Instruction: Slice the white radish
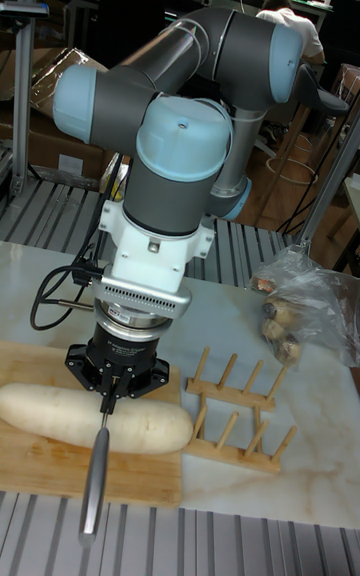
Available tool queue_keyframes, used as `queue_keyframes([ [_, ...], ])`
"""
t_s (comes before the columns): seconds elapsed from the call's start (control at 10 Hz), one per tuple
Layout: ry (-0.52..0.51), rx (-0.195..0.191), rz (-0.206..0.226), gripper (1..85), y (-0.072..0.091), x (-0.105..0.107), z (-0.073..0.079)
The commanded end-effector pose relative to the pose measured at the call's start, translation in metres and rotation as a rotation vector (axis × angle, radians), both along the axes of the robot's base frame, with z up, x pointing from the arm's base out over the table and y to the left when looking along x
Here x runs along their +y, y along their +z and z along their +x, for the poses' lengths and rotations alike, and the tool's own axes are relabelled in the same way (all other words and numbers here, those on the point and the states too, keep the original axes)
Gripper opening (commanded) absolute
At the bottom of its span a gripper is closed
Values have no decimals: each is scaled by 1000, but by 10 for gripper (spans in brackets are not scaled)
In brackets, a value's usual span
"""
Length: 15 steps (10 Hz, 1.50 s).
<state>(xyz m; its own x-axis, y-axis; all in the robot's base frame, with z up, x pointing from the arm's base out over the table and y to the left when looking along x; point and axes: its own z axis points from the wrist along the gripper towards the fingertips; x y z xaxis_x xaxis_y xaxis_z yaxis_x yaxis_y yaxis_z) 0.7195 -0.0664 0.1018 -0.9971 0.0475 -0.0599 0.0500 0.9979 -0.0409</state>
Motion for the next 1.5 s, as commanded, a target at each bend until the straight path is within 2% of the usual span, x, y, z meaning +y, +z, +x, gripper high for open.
queue_keyframes([
  [0.0,-5,-2,10,13,-1,1,1],
  [1.4,-16,2,26,13,-1,6,3],
])
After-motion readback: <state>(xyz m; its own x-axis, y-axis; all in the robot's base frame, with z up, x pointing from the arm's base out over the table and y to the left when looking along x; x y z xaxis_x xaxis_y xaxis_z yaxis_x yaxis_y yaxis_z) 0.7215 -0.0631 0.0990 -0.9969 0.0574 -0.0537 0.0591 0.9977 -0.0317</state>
